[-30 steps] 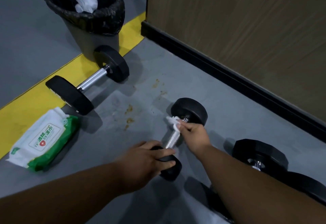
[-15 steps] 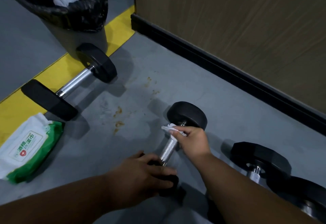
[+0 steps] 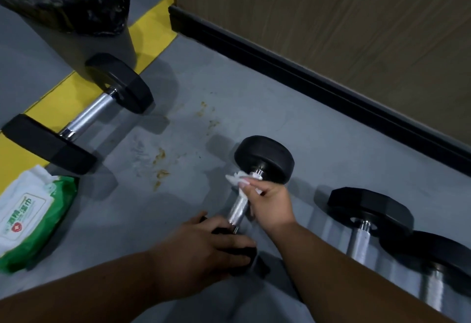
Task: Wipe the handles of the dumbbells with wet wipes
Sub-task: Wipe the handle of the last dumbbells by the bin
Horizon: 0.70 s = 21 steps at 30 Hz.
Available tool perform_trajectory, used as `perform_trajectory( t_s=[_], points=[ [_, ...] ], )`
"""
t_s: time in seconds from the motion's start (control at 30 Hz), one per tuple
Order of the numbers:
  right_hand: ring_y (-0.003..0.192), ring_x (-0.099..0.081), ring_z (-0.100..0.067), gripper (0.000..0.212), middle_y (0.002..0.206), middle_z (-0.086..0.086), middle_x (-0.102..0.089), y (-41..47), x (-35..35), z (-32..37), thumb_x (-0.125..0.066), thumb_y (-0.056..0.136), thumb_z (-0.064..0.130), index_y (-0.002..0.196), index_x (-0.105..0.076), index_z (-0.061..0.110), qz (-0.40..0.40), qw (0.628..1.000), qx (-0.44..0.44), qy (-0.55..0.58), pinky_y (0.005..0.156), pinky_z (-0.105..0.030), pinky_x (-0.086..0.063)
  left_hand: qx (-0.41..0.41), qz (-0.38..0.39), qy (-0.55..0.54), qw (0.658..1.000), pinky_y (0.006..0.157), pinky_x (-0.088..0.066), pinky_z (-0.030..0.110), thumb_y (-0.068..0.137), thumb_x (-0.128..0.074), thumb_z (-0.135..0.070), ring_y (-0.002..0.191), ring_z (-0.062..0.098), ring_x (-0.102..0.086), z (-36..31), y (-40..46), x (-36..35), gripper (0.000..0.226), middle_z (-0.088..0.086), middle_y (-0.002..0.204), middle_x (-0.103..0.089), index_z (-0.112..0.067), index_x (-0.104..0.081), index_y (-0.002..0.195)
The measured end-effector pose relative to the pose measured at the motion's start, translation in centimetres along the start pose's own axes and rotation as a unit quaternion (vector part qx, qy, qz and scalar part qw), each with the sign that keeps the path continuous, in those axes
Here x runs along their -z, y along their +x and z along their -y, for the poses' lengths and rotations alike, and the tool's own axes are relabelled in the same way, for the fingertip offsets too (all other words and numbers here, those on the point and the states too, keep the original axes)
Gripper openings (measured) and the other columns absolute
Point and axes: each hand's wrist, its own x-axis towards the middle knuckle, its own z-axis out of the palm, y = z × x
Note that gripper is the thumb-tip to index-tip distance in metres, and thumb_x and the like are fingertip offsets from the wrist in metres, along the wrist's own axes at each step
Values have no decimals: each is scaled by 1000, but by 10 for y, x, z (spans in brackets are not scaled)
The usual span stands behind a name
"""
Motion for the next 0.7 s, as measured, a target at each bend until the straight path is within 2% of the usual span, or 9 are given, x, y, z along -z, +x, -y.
perform_trajectory(
  t_s=[0.1,0.17,0.23,0.27,0.37,0.47,0.57,0.63,0.7],
  points=[
    [97,-71,-1,21,104,17,-76,-22,2,-14,-74,91,13,98,-80,32,140,987,25,-80,90,-20,-53,-6,-19,-6,1000,93,-48,37,100,-54,-48,124,13,-54,-2,3,4,24,-28,144,-49,-45,-64,121],
    [105,-68,2,22,109,20,-74,-20,9,-10,-73,92,16,101,-79,35,183,971,40,-149,96,-19,-51,-4,-18,-5,1000,98,-45,37,99,-57,-45,128,13,-51,-5,4,5,23,-28,145,-48,-44,-64,121],
    [85,-70,4,18,100,17,-76,-6,17,0,-72,93,18,105,-79,30,137,980,40,-139,80,-16,-52,7,-11,-8,1000,94,-48,44,98,-57,-44,127,14,-53,-8,2,2,24,-27,147,-46,-43,-62,122],
    [65,-65,0,17,85,13,-77,2,20,5,-72,93,19,106,-80,27,84,989,32,-114,67,-17,-49,13,-7,-16,1000,92,-50,47,98,-57,-43,126,15,-54,-9,0,0,27,-26,148,-45,-43,-61,124],
    [39,-41,-12,17,45,-2,-52,11,17,13,-72,94,21,109,-79,26,-21,999,5,-46,45,-19,-38,46,-29,-114,992,104,-47,44,95,-64,-37,135,13,-50,-2,-8,1,48,-13,156,-42,-27,-54,141],
    [41,-50,-4,19,52,11,-63,-14,8,1,-66,96,9,107,-77,20,39,999,-2,-21,43,-18,-40,119,-53,-199,971,110,-43,29,89,-75,-40,140,8,-45,12,-18,6,68,-5,156,-44,-15,-50,147],
    [87,-71,1,18,97,15,-77,-34,10,-13,-71,92,7,108,-78,13,158,984,3,-82,80,-15,-52,131,-52,-206,968,102,-49,29,87,-76,-52,130,7,-53,15,-20,2,66,-6,141,-56,-19,-59,141],
    [70,-67,5,20,87,15,-77,-28,18,-8,-73,91,12,111,-78,14,187,975,-8,-121,68,-12,-50,142,-52,-194,969,97,-50,26,87,-71,-59,124,7,-55,10,-18,-2,62,-9,135,-57,-25,-61,138],
    [44,-49,0,19,61,11,-68,-17,26,4,-72,92,15,110,-78,19,145,980,-5,-135,49,-17,-40,146,-43,-181,972,95,-50,25,88,-68,-61,122,7,-54,4,-17,-5,59,-11,134,-55,-31,-60,138]
  ],
)
